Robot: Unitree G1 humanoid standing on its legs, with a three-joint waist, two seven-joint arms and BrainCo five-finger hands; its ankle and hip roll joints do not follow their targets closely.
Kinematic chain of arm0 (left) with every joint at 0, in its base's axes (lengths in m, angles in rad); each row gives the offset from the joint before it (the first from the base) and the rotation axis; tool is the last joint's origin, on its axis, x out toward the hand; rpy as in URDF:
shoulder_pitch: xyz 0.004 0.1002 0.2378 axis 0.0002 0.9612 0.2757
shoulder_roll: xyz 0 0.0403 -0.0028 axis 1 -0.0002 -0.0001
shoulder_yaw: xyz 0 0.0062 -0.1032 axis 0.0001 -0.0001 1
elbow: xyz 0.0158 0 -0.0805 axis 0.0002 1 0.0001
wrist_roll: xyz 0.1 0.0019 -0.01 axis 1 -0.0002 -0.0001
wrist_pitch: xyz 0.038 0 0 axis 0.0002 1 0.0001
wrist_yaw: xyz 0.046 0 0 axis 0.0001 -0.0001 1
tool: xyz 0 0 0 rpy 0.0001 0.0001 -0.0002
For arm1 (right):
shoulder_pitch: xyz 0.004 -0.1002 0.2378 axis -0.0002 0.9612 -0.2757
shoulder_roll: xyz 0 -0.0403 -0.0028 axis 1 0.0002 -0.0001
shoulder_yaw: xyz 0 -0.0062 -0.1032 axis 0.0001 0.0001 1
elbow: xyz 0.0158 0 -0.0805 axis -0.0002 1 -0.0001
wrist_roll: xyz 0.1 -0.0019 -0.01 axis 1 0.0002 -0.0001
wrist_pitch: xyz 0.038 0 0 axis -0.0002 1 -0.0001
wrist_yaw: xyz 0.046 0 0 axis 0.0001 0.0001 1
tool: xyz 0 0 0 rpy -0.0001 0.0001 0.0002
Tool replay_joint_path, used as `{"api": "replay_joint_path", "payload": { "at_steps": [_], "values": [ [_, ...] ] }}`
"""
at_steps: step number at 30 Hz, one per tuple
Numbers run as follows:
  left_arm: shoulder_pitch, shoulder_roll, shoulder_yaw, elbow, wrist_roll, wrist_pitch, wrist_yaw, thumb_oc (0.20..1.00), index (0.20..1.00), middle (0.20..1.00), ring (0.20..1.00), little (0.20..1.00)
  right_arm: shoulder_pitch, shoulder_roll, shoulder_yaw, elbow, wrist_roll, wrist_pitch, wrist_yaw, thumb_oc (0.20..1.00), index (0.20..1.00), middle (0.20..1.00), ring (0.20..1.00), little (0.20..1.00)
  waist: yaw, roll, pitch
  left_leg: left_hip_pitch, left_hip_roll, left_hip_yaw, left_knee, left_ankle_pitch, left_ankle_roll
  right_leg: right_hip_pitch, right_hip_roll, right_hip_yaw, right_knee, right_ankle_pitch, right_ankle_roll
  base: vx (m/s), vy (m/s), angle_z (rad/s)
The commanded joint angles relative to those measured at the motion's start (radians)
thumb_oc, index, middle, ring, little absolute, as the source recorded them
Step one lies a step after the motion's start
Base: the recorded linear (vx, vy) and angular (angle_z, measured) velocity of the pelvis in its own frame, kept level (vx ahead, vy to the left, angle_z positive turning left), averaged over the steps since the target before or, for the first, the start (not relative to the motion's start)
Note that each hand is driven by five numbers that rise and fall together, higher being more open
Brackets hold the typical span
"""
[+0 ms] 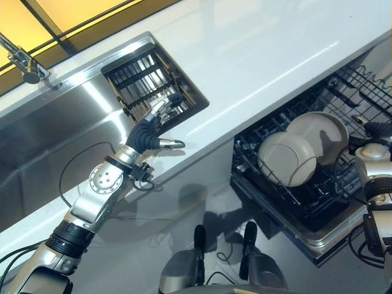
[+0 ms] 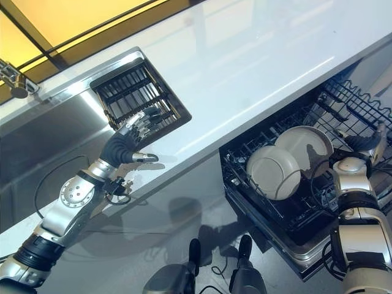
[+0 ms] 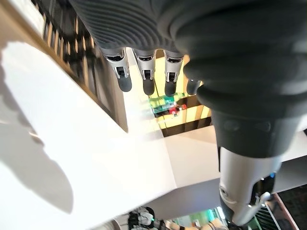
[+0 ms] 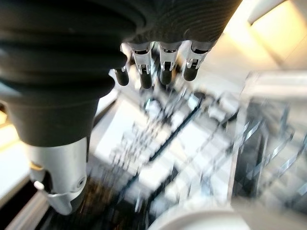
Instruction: Pick up plates and place into dishwasher.
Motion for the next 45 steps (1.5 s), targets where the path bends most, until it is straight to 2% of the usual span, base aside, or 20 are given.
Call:
{"api": "replay_joint_path", "payload": {
  "at_steps": [1,3,8,12,16,19,21,25,29,31,33,38,45],
  "values": [
    [-0.032,-0.044,-0.052,-0.052,-0.003,-0.058,0.043,1.000,1.000,1.000,1.000,1.000,0.018,-0.047,0.003,-0.040,-0.009,-0.105,-0.054,1.000,1.000,1.000,1.000,1.000,-0.004,-0.007,0.000,-0.140,-0.058,0.060,0.373,-0.267,0.057,-0.068,-0.029,0.003,0.294,-0.239,-0.007,0.00,0.080,-0.06],
    [-0.037,-0.055,-0.056,-0.046,-0.003,-0.052,0.045,1.000,1.000,1.000,1.000,1.000,0.037,-0.040,-0.009,-0.017,-0.004,-0.114,-0.039,1.000,1.000,1.000,1.000,1.000,-0.005,-0.011,0.013,-0.155,-0.058,0.062,0.432,-0.296,0.064,-0.079,-0.034,0.003,0.352,-0.264,-0.017,-0.01,0.074,-0.08],
    [-0.052,-0.063,-0.064,-0.034,0.001,-0.061,0.051,1.000,1.000,1.000,1.000,1.000,0.068,-0.005,-0.020,0.053,0.117,-0.100,0.079,1.000,1.000,1.000,1.000,1.000,-0.006,-0.014,0.047,-0.219,-0.067,0.051,0.570,-0.351,0.088,-0.136,-0.049,0.011,0.497,-0.313,-0.039,-0.07,0.053,0.01],
    [-0.071,-0.063,-0.066,-0.021,0.000,-0.075,0.053,1.000,1.000,1.000,1.000,1.000,0.048,0.008,-0.007,0.134,0.151,-0.105,0.159,1.000,1.000,1.000,1.000,1.000,-0.002,-0.010,0.067,-0.268,-0.071,0.049,0.654,-0.386,0.107,-0.189,-0.063,0.021,0.593,-0.345,-0.050,-0.08,0.030,0.03],
    [-0.082,-0.060,-0.068,-0.020,0.001,-0.076,0.060,1.000,1.000,1.000,1.000,1.000,0.024,0.021,0.007,0.186,0.201,-0.040,0.214,1.000,1.000,1.000,1.000,1.000,0.000,-0.004,0.084,-0.314,-0.070,0.054,0.753,-0.435,0.124,-0.244,-0.075,0.034,0.698,-0.388,-0.058,-0.06,0.032,-0.03],
    [-0.077,-0.079,-0.071,-0.021,0.016,-0.070,0.068,1.000,1.000,1.000,1.000,1.000,0.013,0.052,0.026,0.217,0.235,-0.020,0.269,1.000,1.000,1.000,1.000,1.000,0.001,0.004,0.094,-0.333,-0.070,0.060,0.811,-0.459,0.132,-0.266,-0.080,0.043,0.749,-0.409,-0.067,0.00,0.053,-0.03],
    [-0.078,-0.084,-0.071,-0.021,0.021,-0.073,0.070,1.000,1.000,1.000,1.000,1.000,0.006,0.063,0.038,0.226,0.230,-0.012,0.297,1.000,1.000,1.000,1.000,1.000,0.002,0.008,0.098,-0.343,-0.071,0.062,0.828,-0.465,0.135,-0.277,-0.082,0.045,0.766,-0.415,-0.070,0.00,0.049,-0.05],
    [-0.086,-0.083,-0.079,-0.027,0.023,-0.080,0.083,1.000,1.000,1.000,1.000,1.000,-0.019,0.092,0.083,0.268,0.254,-0.001,0.418,1.000,1.000,1.000,1.000,1.000,0.007,0.020,0.108,-0.371,-0.075,0.064,0.866,-0.470,0.139,-0.314,-0.086,0.054,0.815,-0.427,-0.076,-0.01,0.022,-0.03],
    [-0.091,-0.080,-0.078,-0.027,0.012,-0.075,0.073,1.000,1.000,1.000,1.000,1.000,-0.032,0.113,0.113,0.278,0.269,-0.005,0.508,1.000,1.000,1.000,1.000,1.000,0.013,0.020,0.113,-0.391,-0.077,0.061,0.892,-0.475,0.142,-0.333,-0.089,0.056,0.842,-0.434,-0.079,-0.02,-0.033,-0.03],
    [-0.102,-0.075,-0.082,-0.029,0.004,-0.068,0.063,1.000,1.000,1.000,1.000,1.000,-0.048,0.129,0.139,0.285,0.293,-0.002,0.595,1.000,1.000,1.000,1.000,1.000,0.019,0.018,0.117,-0.406,-0.081,0.055,0.902,-0.475,0.144,-0.350,-0.088,0.056,0.859,-0.438,-0.082,-0.03,-0.058,-0.01],
    [-0.106,-0.070,-0.082,-0.029,-0.001,-0.064,0.059,1.000,1.000,1.000,1.000,1.000,-0.057,0.132,0.152,0.291,0.298,-0.006,0.636,1.000,1.000,1.000,1.000,1.000,0.022,0.017,0.118,-0.412,-0.082,0.052,0.906,-0.474,0.145,-0.356,-0.088,0.056,0.866,-0.440,-0.084,-0.01,-0.048,-0.01],
    [-0.114,-0.057,-0.070,-0.028,-0.018,-0.046,0.043,1.000,1.000,1.000,1.000,1.000,-0.081,0.137,0.176,0.293,0.344,-0.037,0.762,1.000,1.000,1.000,1.000,1.000,0.031,0.010,0.118,-0.425,-0.079,0.044,0.917,-0.473,0.145,-0.370,-0.085,0.055,0.891,-0.449,-0.087,0.01,-0.059,-0.02],
    [-0.106,-0.031,-0.040,-0.031,-0.038,-0.012,0.014,1.000,1.000,1.000,1.000,1.000,-0.152,0.111,0.172,0.231,0.447,-0.108,0.828,1.000,1.000,1.000,1.000,1.000,0.046,0.001,0.122,-0.461,-0.080,0.028,0.942,-0.474,0.147,-0.407,-0.085,0.051,0.936,-0.463,-0.088,0.03,-0.071,0.01]
  ]
}}
